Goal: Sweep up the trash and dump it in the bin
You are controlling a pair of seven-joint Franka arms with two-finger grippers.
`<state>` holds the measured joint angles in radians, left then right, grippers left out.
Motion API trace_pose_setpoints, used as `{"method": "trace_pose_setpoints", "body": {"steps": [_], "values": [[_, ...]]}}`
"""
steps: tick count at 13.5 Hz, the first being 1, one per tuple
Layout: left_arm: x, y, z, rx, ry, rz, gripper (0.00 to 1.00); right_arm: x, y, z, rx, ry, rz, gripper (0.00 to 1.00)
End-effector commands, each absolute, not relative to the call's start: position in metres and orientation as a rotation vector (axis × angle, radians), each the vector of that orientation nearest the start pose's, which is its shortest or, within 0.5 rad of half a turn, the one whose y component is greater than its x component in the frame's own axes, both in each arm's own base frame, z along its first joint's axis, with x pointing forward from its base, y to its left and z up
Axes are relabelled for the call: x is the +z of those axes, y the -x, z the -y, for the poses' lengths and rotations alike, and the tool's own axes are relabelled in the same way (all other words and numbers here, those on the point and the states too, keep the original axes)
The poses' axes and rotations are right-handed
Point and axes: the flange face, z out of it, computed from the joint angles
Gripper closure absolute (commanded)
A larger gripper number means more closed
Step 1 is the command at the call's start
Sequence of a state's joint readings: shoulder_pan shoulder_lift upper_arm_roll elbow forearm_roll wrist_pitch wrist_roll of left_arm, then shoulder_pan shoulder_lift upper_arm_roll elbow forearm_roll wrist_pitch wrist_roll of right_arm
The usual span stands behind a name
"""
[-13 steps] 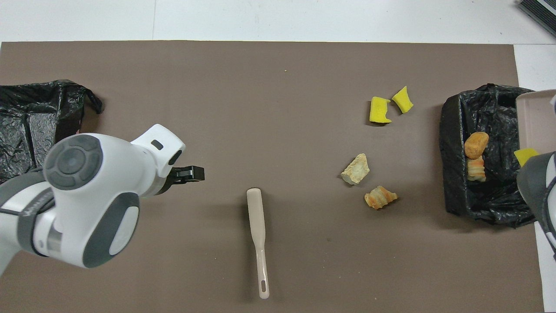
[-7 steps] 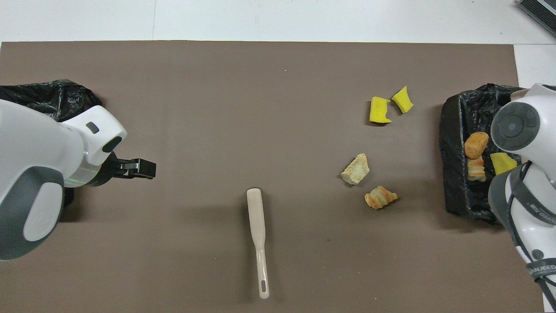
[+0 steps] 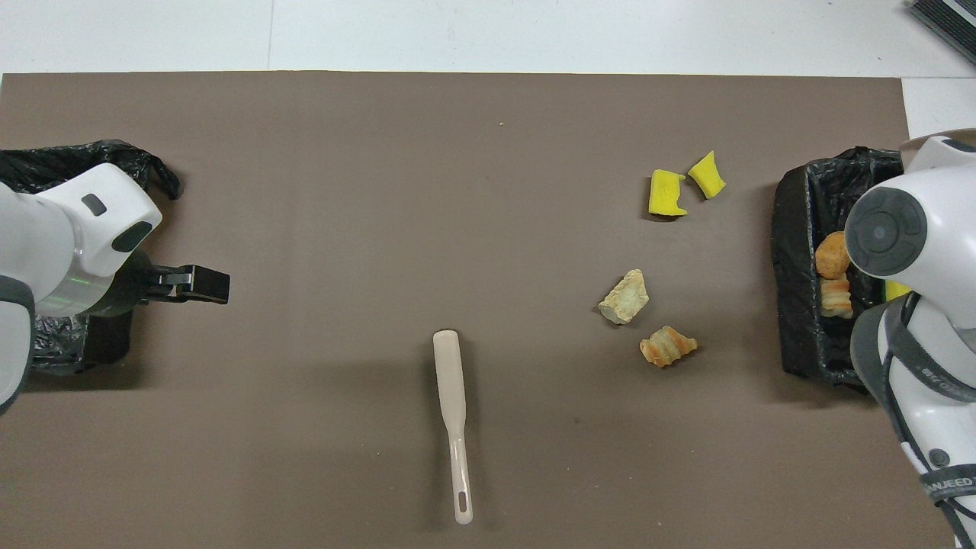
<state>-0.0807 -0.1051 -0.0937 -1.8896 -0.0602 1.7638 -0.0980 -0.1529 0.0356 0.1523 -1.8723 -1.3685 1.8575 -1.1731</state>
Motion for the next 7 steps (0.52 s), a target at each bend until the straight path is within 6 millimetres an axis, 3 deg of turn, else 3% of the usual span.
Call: {"method": "trace_pose_setpoints", "body": {"steps": [1, 2, 5, 7], "values": [[0.549, -0.514, 0.096, 0.058, 3.166, -0.121, 0.0, 0.565, -0.598, 0.069, -0.763, -1.405, -1.407, 1.0], [0.549, -0.514, 0.096, 0.056, 3.166, -0.121, 0.0, 0.576, -0.601, 0.069, -0.718, -1.472, -1.403, 1.0], [0.55, -0.515, 0.096, 0.053, 3.167, -0.119, 0.0, 0.573, -0.606, 0.069, -0.666, -1.666, -1.39, 1.0], [0.549, -0.515, 0.096, 0.056, 3.166, -0.119, 0.0, 0.574, -0.611, 0.051, -0.565, -1.791, -1.343, 1.0]]}}
